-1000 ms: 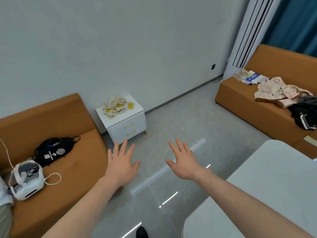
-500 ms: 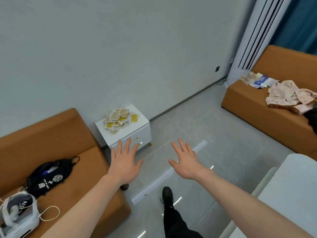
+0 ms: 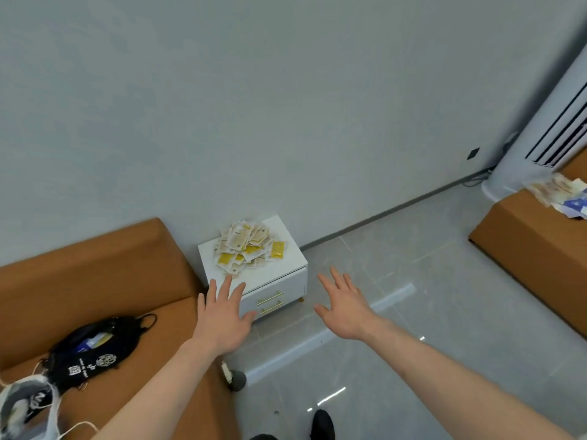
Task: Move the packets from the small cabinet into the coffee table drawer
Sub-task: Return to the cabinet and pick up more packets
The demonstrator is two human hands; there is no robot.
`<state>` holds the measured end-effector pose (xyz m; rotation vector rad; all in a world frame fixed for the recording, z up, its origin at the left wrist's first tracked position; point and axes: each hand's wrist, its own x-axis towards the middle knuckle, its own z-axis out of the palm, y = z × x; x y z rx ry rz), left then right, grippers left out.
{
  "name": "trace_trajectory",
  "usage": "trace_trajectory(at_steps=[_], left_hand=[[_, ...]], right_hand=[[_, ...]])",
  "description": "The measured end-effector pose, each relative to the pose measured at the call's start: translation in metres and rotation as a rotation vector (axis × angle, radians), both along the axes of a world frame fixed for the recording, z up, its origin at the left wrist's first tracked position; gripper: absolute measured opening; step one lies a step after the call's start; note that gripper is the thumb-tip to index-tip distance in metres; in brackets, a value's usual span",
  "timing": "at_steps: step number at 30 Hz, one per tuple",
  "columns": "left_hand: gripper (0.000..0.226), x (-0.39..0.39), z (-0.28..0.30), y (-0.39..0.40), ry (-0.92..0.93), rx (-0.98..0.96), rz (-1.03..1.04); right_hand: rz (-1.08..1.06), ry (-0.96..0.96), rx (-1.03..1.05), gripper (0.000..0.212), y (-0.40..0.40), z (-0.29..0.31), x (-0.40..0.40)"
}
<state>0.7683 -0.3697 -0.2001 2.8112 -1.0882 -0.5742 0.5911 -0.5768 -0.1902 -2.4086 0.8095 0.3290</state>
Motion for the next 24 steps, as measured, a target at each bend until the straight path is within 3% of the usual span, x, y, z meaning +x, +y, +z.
trace_trajectory(at_steps=[10,24], left_hand=[[0.070,0.140,-0.039,-0.049,0.080,0.046,0.107],[0.074,0.376,-0.148,-0.181,0.348,0.243,0.060]], right_hand=[[0.080,0.026,0.020,0.076,-0.067,-0.026,0.151],[-0.144,0.148,0.160,0.072,-0.142,-0.109,0.335]])
